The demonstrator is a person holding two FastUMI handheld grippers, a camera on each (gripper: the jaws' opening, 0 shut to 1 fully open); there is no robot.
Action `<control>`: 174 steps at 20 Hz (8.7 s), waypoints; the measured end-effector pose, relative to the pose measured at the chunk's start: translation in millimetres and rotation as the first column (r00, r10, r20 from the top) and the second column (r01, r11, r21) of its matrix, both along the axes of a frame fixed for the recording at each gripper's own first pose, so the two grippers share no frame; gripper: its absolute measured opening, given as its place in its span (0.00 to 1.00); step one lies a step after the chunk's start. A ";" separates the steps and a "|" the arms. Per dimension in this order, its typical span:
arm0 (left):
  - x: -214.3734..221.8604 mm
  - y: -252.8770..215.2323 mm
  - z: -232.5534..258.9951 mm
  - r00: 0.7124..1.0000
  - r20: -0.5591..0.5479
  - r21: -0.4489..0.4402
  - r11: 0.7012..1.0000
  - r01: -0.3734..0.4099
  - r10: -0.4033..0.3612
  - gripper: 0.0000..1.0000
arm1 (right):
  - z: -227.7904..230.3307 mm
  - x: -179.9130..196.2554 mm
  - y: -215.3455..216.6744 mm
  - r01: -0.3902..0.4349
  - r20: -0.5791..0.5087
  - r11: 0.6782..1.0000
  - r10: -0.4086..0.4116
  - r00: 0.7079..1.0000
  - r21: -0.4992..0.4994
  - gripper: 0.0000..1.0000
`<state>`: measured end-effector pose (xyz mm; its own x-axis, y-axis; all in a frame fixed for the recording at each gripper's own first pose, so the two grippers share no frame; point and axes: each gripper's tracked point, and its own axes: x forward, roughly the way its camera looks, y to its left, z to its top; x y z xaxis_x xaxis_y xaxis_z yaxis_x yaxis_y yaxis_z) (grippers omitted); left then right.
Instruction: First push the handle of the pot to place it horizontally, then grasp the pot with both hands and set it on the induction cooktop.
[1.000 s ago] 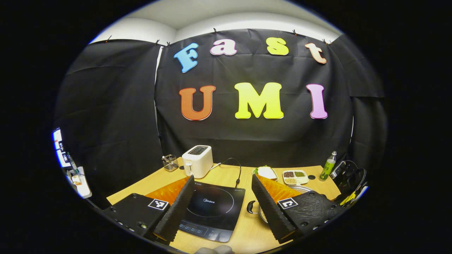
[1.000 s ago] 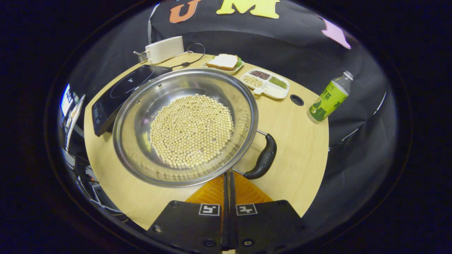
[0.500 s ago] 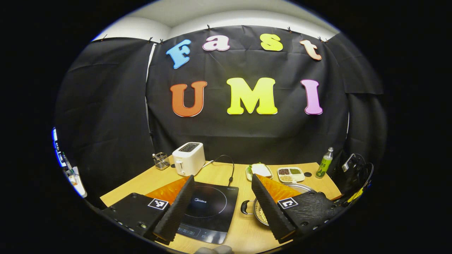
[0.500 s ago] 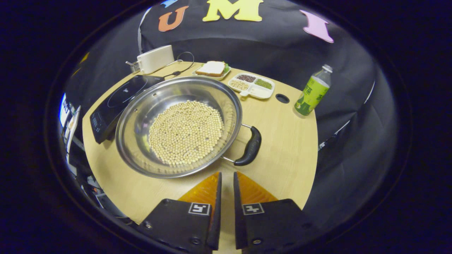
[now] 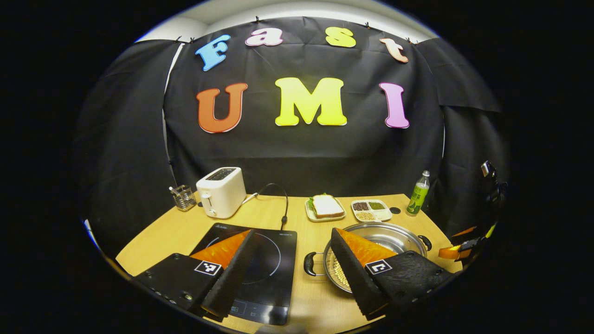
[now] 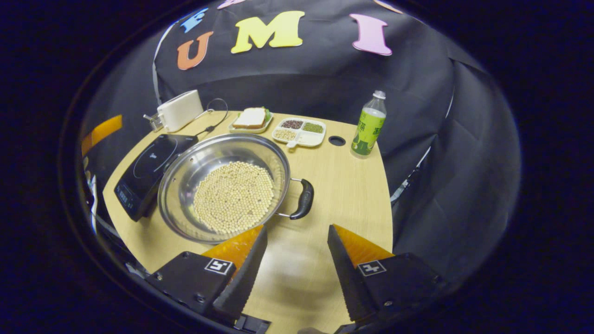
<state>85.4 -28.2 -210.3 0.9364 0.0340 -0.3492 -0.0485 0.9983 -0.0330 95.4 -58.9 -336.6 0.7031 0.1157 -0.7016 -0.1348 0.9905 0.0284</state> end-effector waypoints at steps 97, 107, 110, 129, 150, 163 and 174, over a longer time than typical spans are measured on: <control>78.6 244.3 -147.8 0.927 -0.372 0.020 0.999 0.050 -0.039 0.60 | 12.2 66.1 327.1 0.138 -0.143 0.985 -0.122 0.982 0.103 0.51; 87.1 260.3 -166.7 0.921 -0.388 0.012 0.999 0.032 -0.025 0.59 | 1.7 74.8 346.8 0.139 -0.155 0.988 -0.126 0.980 0.073 0.51; 87.1 264.1 -171.5 0.920 -0.392 0.002 0.999 0.033 -0.029 0.59 | 5.7 77.5 349.7 0.143 -0.147 0.987 -0.131 0.980 0.072 0.51; 85.0 269.2 -170.4 0.933 -0.359 0.066 0.997 0.049 -0.022 0.82 | 11.7 76.7 349.1 0.121 -0.126 0.990 -0.112 0.986 0.067 0.61; 45.0 214.5 -5.1 0.999 -0.018 0.137 0.990 -0.044 0.047 0.96 | 129.1 41.3 272.4 -0.019 0.229 0.999 0.012 0.973 0.028 0.81; 5.0 118.3 81.8 0.996 0.087 0.087 0.996 0.012 -0.019 0.96 | 224.9 -18.1 181.0 0.060 0.427 0.998 -0.066 0.902 0.029 0.84; -31.1 16.7 195.1 0.948 0.285 0.089 0.989 0.122 -0.142 0.96 | 311.6 -73.5 97.7 0.154 0.584 0.982 -0.189 0.790 0.110 1.00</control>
<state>54.2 -11.5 -15.1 0.9946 -0.0822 -0.0637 0.0850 0.9954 0.0439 21.9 38.9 -25.1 0.9897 -0.0219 -0.1416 0.0296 0.9982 0.0528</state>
